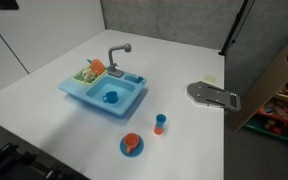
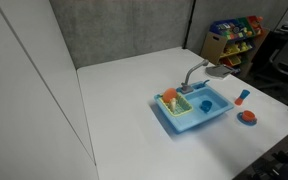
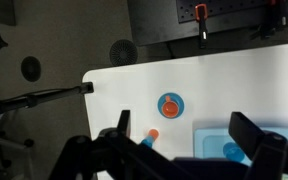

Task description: Take the cup out of the sink

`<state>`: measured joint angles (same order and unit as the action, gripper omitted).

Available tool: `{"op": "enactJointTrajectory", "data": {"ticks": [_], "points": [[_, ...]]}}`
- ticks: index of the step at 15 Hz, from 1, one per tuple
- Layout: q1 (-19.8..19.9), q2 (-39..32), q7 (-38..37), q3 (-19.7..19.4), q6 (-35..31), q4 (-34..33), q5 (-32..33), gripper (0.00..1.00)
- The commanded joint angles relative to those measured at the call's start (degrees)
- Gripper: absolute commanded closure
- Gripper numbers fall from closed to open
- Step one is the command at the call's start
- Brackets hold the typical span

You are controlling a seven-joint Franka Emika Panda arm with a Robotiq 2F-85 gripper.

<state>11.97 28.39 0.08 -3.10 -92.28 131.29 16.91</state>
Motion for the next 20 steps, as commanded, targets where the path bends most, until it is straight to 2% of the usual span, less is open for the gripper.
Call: {"op": "enactJointTrajectory", "data": {"ticks": [1, 8, 16, 20], "points": [[-1.6, 0.0, -0.6, -1.3, 0.3, -0.1, 0.5, 0.00], [-4.0, -3.6, 0.6, -2.2, 0.2, -2.1, -3.1, 0.00], [-8.1, -13.5, 2.6, -1.4, 0.3, -7.5, -10.6, 0.00], [-9.8, -19.0, 1.3, -0.1, -0.3, -10.6, -13.9, 0.00]]}}
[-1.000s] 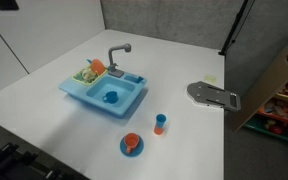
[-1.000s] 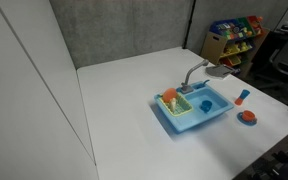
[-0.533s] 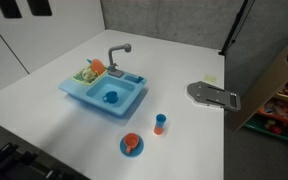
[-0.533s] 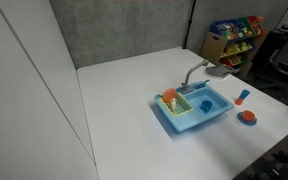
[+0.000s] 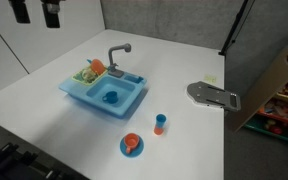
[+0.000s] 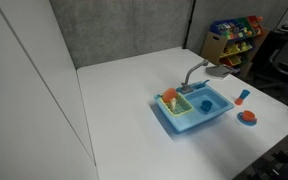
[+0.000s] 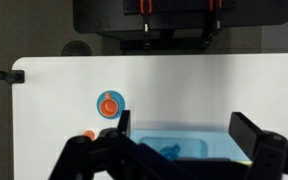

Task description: Take the cup out of the sink

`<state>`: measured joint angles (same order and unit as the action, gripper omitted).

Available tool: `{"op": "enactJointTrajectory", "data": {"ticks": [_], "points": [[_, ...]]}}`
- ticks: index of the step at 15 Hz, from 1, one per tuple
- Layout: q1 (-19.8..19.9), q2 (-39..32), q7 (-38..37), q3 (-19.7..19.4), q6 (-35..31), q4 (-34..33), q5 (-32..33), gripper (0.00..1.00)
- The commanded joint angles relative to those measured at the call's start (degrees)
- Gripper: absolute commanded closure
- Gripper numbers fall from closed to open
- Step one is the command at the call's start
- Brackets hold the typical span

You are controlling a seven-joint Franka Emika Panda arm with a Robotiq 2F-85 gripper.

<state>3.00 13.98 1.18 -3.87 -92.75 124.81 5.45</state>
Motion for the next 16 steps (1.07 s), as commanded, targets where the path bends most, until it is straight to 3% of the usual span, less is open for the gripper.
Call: {"op": "enactJointTrajectory", "data": {"ticks": [1, 10, 16], "points": [[-1.2, -5.9, 0.0, 1.0, -0.1, -5.0, -3.2, 0.00], [-3.0, -17.0, -3.9, 3.7, -8.4, -9.5, -7.4, 0.00], [-2.5, -24.2, -5.9, 3.2, -15.4, -11.5, -8.2, 0.00]]}}
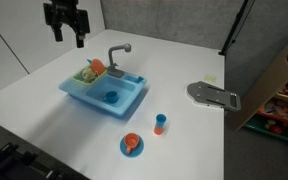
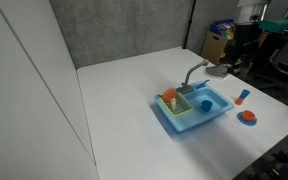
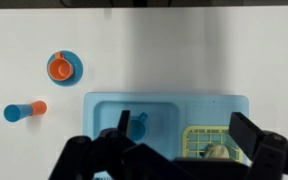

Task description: Take the cup out of the sink

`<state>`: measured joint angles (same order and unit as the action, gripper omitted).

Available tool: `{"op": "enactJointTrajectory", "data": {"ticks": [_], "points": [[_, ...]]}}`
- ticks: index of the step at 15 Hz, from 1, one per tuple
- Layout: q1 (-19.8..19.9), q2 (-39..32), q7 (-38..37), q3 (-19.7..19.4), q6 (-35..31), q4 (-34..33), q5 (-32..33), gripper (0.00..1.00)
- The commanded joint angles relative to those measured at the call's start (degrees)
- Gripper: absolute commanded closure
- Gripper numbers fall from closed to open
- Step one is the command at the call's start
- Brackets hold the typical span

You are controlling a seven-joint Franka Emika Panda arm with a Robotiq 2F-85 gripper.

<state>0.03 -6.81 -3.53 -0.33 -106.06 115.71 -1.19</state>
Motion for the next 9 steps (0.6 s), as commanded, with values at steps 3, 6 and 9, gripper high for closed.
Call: {"op": "enactJointTrajectory", "data": {"ticks": [3, 6, 9], "points": [[0.7, -4.5, -1.3, -0.8, -7.4, -0.6, -1.6, 0.00], [0.9, -5.3, -2.2, -1.6, -13.9, 1.6, -0.5, 0.00], [1.3, -7.5, -3.3, -2.6, -17.6, 2.5, -0.7, 0.00]]}}
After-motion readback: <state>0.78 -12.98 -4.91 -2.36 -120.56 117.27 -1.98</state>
